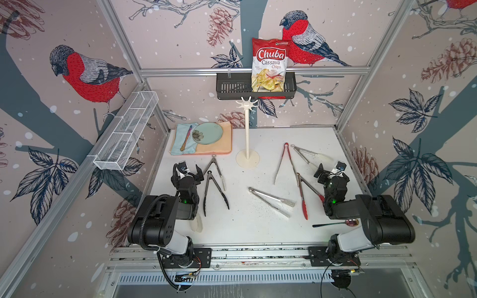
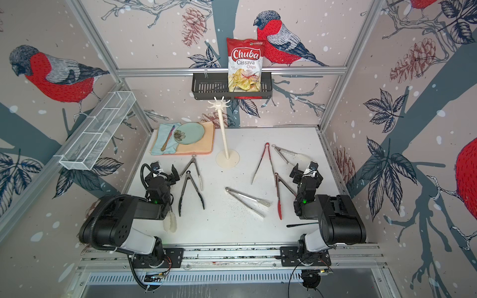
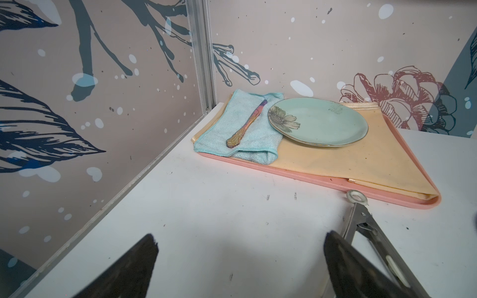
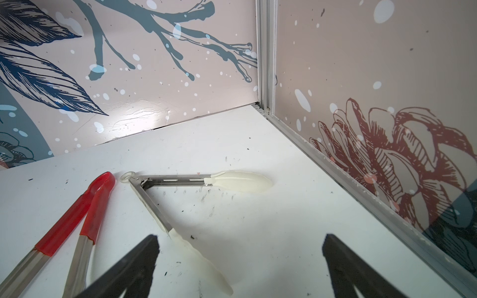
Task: Hang food tongs on kitchen utensil racks
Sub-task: Pick up the food tongs from the center of the board.
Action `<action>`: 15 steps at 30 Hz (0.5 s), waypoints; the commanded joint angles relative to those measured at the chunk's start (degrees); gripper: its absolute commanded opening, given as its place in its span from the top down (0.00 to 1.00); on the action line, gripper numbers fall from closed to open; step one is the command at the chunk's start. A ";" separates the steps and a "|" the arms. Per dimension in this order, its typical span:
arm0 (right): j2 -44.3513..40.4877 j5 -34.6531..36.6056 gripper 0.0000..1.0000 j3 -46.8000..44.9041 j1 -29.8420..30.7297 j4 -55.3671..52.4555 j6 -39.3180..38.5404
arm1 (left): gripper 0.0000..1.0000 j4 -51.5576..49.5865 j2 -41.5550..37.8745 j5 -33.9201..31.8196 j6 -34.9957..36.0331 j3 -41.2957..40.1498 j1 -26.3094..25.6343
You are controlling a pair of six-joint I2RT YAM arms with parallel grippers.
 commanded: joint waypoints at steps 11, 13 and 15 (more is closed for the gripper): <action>-17.97 1.32 0.00 10.82 2.77 -32.41 1.50 | 0.03 -26.63 -10.34 -6.81 0.43 12.48 -4.85; -21.73 -0.58 0.00 12.35 3.26 -38.72 1.81 | 0.03 -36.06 -14.76 -6.66 -4.29 15.55 -4.97; -24.86 -2.23 0.00 14.26 3.56 -44.83 3.42 | 0.03 -43.28 -19.94 -5.39 -7.58 16.95 -5.59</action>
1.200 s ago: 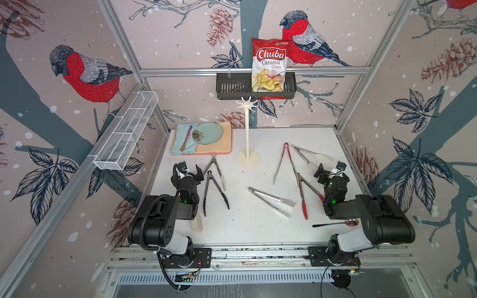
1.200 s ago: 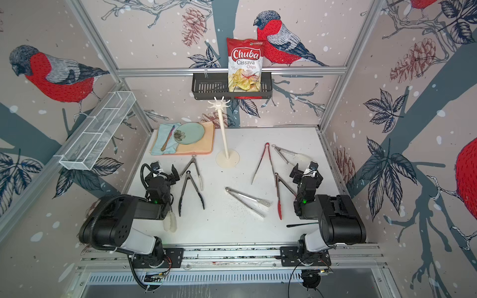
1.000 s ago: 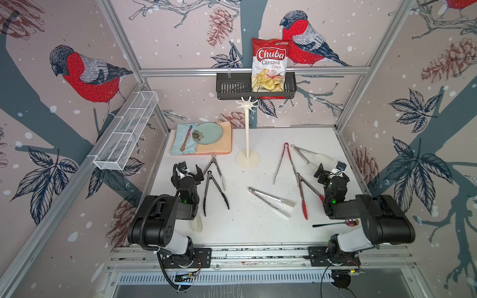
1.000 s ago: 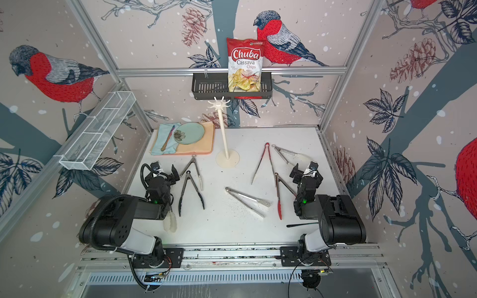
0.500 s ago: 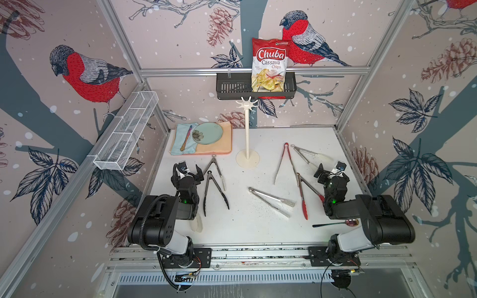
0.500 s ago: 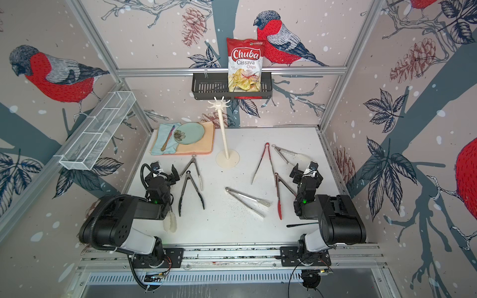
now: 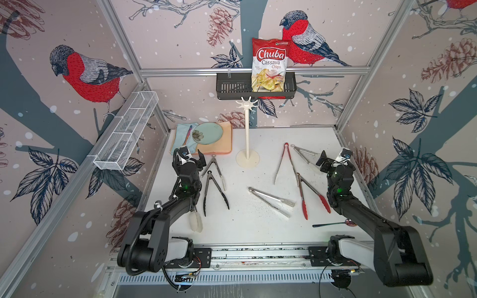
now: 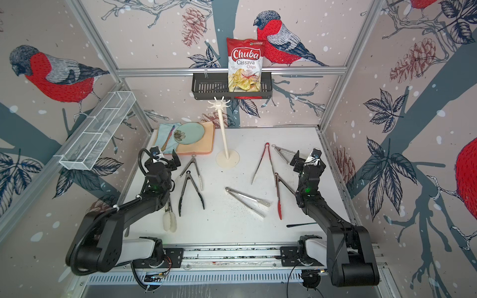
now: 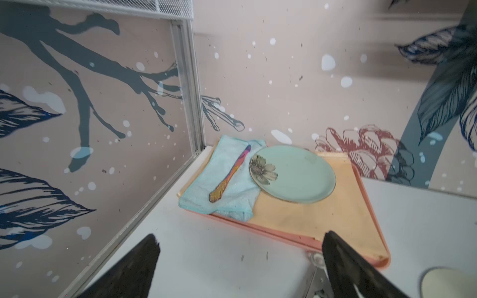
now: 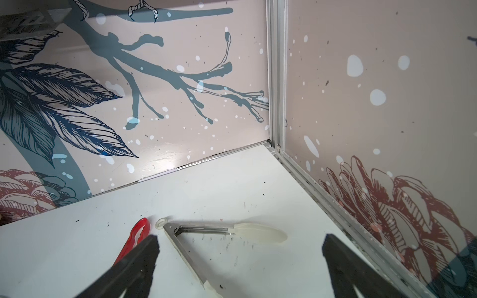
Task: Hang food tongs on kitchen utensil racks
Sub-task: Pick up the food tongs from the center of the board.
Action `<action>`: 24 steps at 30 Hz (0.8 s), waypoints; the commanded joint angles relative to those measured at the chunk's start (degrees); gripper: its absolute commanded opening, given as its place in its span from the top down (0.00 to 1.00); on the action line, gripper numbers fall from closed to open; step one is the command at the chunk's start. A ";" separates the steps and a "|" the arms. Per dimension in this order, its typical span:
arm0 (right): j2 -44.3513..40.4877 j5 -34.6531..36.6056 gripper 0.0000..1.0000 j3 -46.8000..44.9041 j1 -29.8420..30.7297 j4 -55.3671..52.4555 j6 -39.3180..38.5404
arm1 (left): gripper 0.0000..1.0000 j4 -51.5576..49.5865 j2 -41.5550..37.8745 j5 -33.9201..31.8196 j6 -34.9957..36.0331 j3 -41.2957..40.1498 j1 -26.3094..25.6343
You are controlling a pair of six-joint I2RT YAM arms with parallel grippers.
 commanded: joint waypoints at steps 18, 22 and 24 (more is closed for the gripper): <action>1.79 -24.36 0.00 18.93 18.63 -51.57 -1.72 | 0.02 -65.75 -19.51 14.99 -29.95 13.61 -9.09; 6.68 -24.17 0.03 21.03 24.68 -53.85 -5.58 | 0.02 -65.50 -18.51 15.70 -33.07 11.46 -11.85; 9.65 -24.58 0.07 22.15 26.77 -54.89 -6.66 | 0.02 -64.64 -18.60 15.68 -33.71 10.79 -12.98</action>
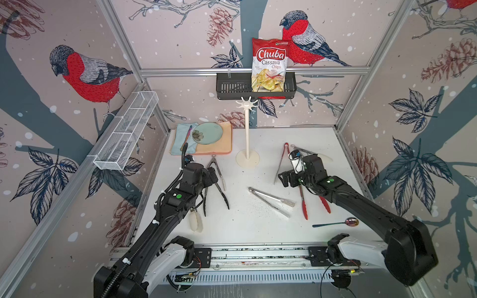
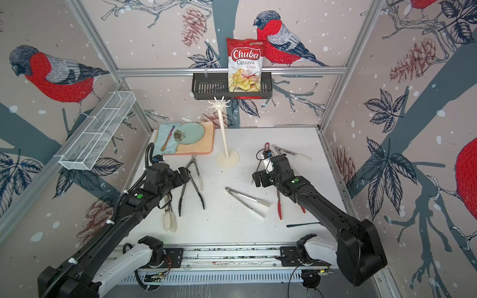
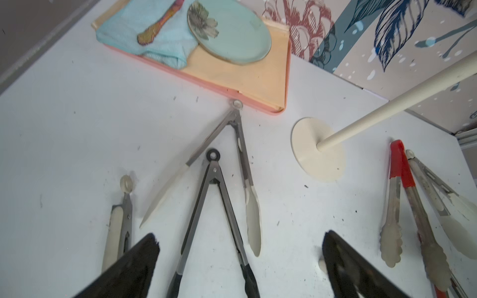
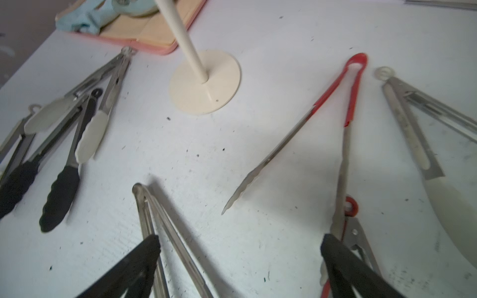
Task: Hang food tongs on kitchen utensil racks
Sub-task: Pick up the food tongs from the center of the board.
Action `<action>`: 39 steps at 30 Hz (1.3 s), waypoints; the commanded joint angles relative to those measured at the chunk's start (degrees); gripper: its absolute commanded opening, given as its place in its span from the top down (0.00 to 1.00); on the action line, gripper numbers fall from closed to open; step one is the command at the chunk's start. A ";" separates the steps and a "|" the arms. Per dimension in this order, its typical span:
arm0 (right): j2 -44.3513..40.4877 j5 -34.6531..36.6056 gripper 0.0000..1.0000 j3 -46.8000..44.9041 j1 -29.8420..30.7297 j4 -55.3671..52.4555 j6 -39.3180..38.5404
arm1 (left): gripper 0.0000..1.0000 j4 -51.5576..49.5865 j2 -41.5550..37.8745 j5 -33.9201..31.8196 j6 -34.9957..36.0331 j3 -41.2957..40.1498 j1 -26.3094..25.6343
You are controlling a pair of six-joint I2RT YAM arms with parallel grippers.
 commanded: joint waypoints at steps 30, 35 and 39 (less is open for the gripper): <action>19.73 1.40 0.68 3.25 14.27 0.28 -9.87 | 0.02 -1.24 -6.82 -4.29 -0.12 -0.88 -1.62; 20.48 2.75 0.70 3.26 14.54 1.04 -10.36 | 0.02 -2.03 -7.09 -4.57 0.07 -0.63 -1.62; 21.04 2.99 0.71 3.38 14.80 1.54 -10.88 | 0.02 -1.77 -7.25 -3.76 0.46 -0.65 -1.64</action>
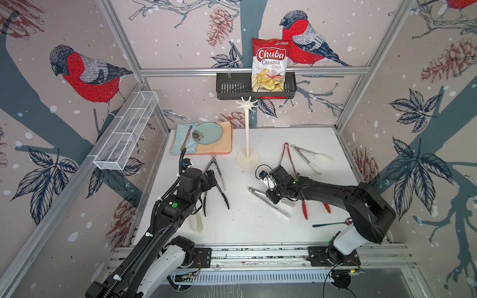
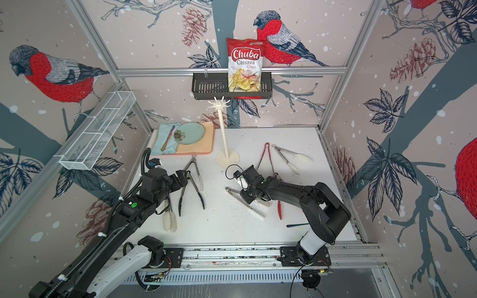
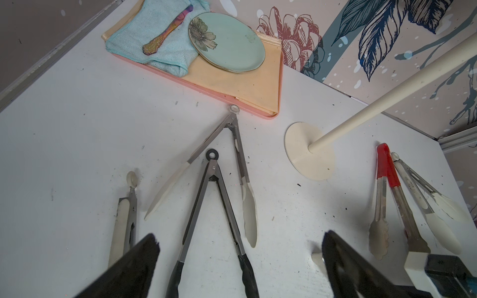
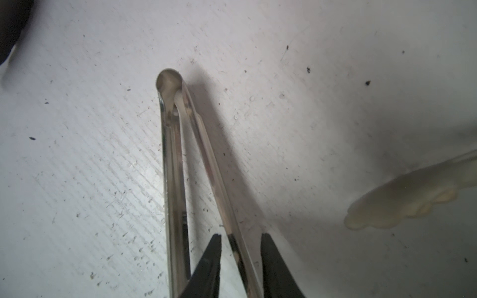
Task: Hang food tongs on kitchen utensil racks
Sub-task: Pick up the food tongs from the center of the board.
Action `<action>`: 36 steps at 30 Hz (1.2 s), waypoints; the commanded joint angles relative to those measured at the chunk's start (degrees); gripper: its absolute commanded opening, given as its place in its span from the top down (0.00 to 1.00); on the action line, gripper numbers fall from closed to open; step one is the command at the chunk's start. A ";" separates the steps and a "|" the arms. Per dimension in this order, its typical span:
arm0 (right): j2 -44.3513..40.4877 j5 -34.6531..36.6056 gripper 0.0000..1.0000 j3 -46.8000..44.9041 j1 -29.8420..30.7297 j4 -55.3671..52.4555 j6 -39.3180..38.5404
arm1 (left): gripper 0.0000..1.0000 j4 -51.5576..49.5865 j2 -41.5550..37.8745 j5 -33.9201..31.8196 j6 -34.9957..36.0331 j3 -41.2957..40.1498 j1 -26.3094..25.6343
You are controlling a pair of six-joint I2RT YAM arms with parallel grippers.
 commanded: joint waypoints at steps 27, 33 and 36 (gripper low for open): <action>1.06 7.54 0.94 -0.99 2.84 4.72 -1.17 | 0.02 1.11 -0.52 0.33 1.75 -0.40 -0.01; -1.90 9.48 1.00 -0.78 3.34 6.13 -0.87 | 0.02 1.09 -0.52 0.14 2.06 -0.54 0.00; -4.16 12.05 1.00 -0.75 3.28 7.05 -0.73 | 0.02 1.20 -0.56 0.15 2.02 -0.49 -0.04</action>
